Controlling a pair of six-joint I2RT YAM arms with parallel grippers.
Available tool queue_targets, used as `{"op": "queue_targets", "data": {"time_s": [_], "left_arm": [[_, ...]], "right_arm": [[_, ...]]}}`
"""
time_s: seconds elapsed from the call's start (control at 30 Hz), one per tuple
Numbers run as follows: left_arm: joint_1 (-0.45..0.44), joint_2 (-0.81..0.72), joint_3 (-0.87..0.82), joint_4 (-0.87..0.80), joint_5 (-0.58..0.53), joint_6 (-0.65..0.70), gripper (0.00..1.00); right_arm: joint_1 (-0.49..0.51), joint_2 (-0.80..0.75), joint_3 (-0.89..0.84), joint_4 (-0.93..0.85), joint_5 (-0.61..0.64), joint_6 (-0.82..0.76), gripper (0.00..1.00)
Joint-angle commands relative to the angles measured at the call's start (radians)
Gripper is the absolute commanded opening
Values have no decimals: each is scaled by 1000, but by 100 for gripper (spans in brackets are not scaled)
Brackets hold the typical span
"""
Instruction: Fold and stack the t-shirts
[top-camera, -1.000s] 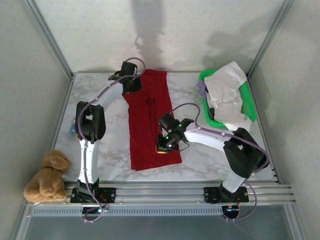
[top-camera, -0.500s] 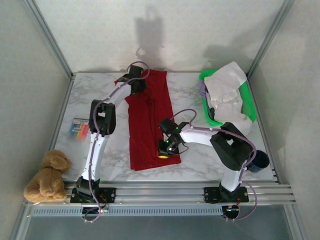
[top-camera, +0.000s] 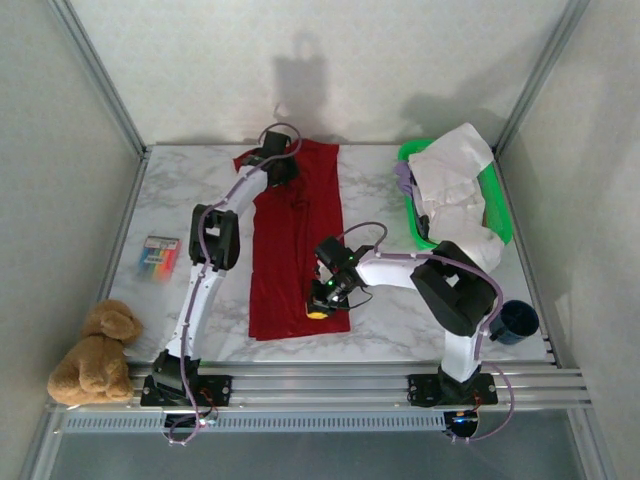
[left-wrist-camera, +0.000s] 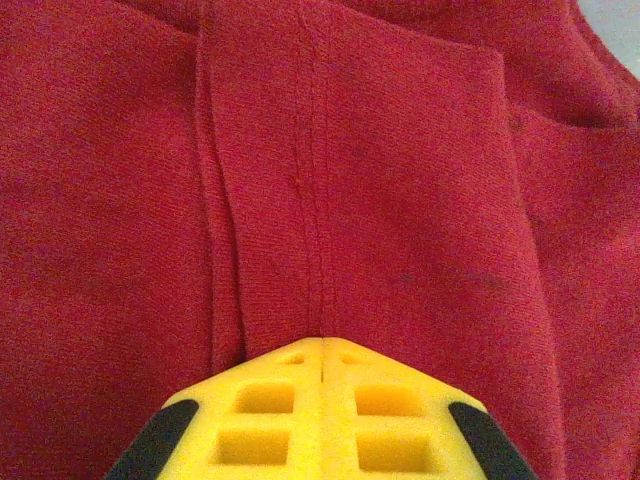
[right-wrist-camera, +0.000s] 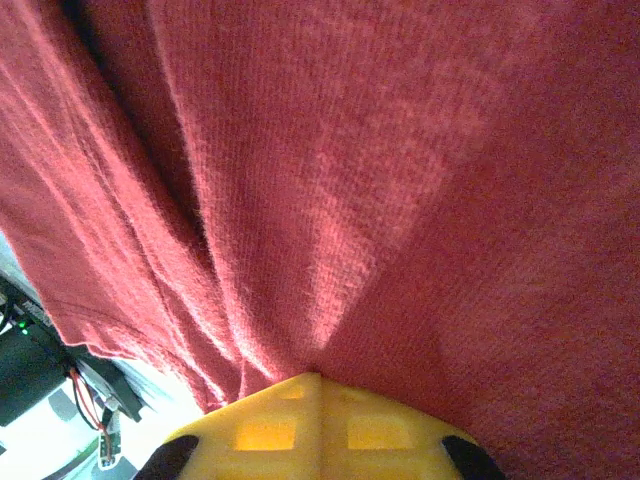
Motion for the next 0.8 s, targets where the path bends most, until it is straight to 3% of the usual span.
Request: {"op": "queue_targets", "data": {"time_s": [0.0,0.3,0.33,0.47,0.53,0.63,0.77], "left_arm": [[-47,50,17,-5,136,18,0],[-57,-49,23,0,149,86,0],[-58,-71,22,0,139,98,2],[-59,-199,14,-25,72,125,29],[-59,-270,-16,-64,24,134,34],[-60,-415,-167,-124,-39,144,34],[-65,-728,-646,-41,-66,99,41]], "right_arm": [[17,38,-34,-96,57,3,0],[18,-94,-33,-183,146,-31,6],[17,-114,-27,-196,161,-34,8],[17,-207,1,-278,228,-37,15],[14,-251,-1,-313,257,-32,22],[8,-329,-27,-354,292,-19,36],[-14,-434,-98,-387,338,3,44]]}}
